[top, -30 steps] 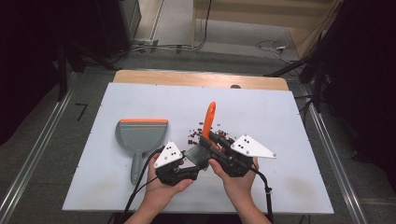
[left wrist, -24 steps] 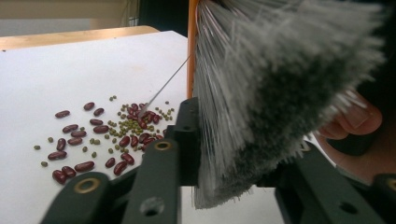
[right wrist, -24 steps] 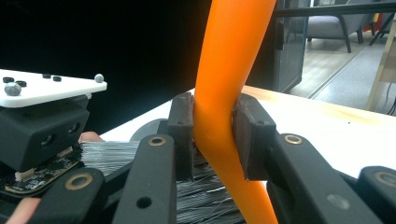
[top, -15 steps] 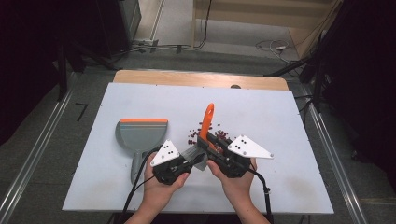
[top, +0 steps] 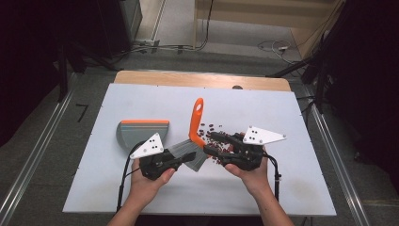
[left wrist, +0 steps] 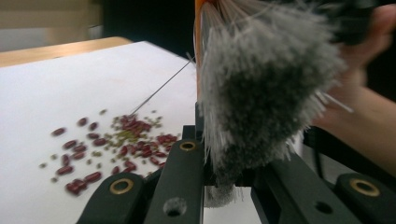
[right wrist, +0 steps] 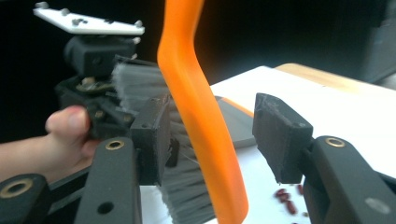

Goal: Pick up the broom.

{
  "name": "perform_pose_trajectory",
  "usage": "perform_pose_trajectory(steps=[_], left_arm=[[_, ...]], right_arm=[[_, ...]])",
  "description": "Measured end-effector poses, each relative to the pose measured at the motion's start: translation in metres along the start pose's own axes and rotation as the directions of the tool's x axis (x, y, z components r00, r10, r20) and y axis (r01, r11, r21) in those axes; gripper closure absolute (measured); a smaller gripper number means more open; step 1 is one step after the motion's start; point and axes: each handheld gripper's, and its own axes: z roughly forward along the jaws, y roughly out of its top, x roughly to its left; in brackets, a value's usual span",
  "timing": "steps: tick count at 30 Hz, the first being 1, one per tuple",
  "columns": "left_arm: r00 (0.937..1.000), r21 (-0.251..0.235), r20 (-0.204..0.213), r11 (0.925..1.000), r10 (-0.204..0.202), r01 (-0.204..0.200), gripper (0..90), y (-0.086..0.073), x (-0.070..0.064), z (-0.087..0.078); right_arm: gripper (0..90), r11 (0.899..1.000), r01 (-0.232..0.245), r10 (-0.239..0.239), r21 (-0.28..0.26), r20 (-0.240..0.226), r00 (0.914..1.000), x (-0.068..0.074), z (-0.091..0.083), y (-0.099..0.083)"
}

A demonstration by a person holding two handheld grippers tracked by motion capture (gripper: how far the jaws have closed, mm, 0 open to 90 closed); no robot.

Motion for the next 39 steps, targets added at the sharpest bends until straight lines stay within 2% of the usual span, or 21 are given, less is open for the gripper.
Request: perform_pose_trajectory(steps=[3,7,12,17,20,21,23,25,27,28,29,30,33,39], left_arm=[[0.9973,-0.004,0.073,1.0000,0.008,-0.008,85.0,0.002,0.003,-0.004],[0.9887,0.021,0.147,0.9992,0.032,-0.035,85.0,0.002,0.002,-0.003],[0.9805,0.032,0.192,0.9984,0.039,-0.046,85.0,0.001,-0.001,0.001],[0.9761,0.037,0.215,0.9983,0.035,-0.044,84.9,0.000,-0.001,0.003],[0.9722,0.038,0.232,0.9985,0.030,-0.040,85.0,0.000,0.000,0.002],[0.9729,0.040,0.229,0.9984,0.029,-0.039,85.0,0.000,0.001,0.002],[0.9748,0.044,0.222,0.9984,0.024,-0.035,84.8,0.000,0.001,0.002],[0.9796,0.043,0.198,0.9981,0.034,-0.043,83.2,0.000,0.001,0.001],[0.9824,0.036,0.185,0.9988,0.028,-0.035,80.4,0.000,0.000,0.000],[0.9854,0.036,0.168,0.9988,0.028,-0.034,77.7,0.001,0.000,0.000],[0.9854,0.036,0.168,0.9988,0.028,-0.034,74.1,0.001,0.000,0.000],[0.9912,0.040,0.129,0.9985,0.032,-0.038,71.3,0.000,-0.002,0.000],[0.9971,0.039,0.071,0.9988,0.028,-0.031,62.1,-0.001,-0.002,-0.001],[0.9997,0.032,-0.023,0.9994,0.010,-0.009,38.8,-0.002,0.003,-0.012]], right_arm=[[47.1,1.000,-0.002,0.002,0.009,-0.062,0.9981,-0.002,0.002,-0.002],[48.7,1.000,-0.008,0.011,0.024,-0.146,0.9891,-0.001,0.007,-0.005],[51.1,0.999,0.001,0.007,0.038,-0.201,0.9796,0.001,0.012,-0.008],[59.4,0.999,-0.005,0.017,0.046,-0.266,0.9638,0.001,0.017,-0.011],[66.1,0.999,-0.004,0.013,0.035,-0.277,0.9607,0.002,0.017,-0.013],[67.1,0.999,-0.008,0.017,0.032,-0.280,0.9600,0.002,0.016,-0.013],[67.6,1.000,0.008,-0.001,0.028,-0.248,0.9687,0.005,0.016,-0.013],[67.9,0.999,0.029,-0.020,0.035,-0.220,0.9753,0.009,0.017,-0.011],[68.1,0.999,0.037,-0.029,0.039,-0.194,0.9805,0.011,0.017,-0.010],[68.1,0.998,0.042,-0.034,0.039,-0.185,0.9822,0.013,0.016,-0.009],[68.1,0.998,0.045,-0.037,0.042,-0.170,0.9848,0.014,0.016,-0.008],[68.2,0.998,0.053,-0.045,0.046,-0.155,0.9868,0.015,0.017,-0.007],[68.2,0.996,0.062,-0.055,0.057,-0.121,0.9911,0.018,0.017,-0.006],[68.2,0.997,0.044,-0.042,0.060,-0.037,0.9984,0.013,0.013,-0.005]])
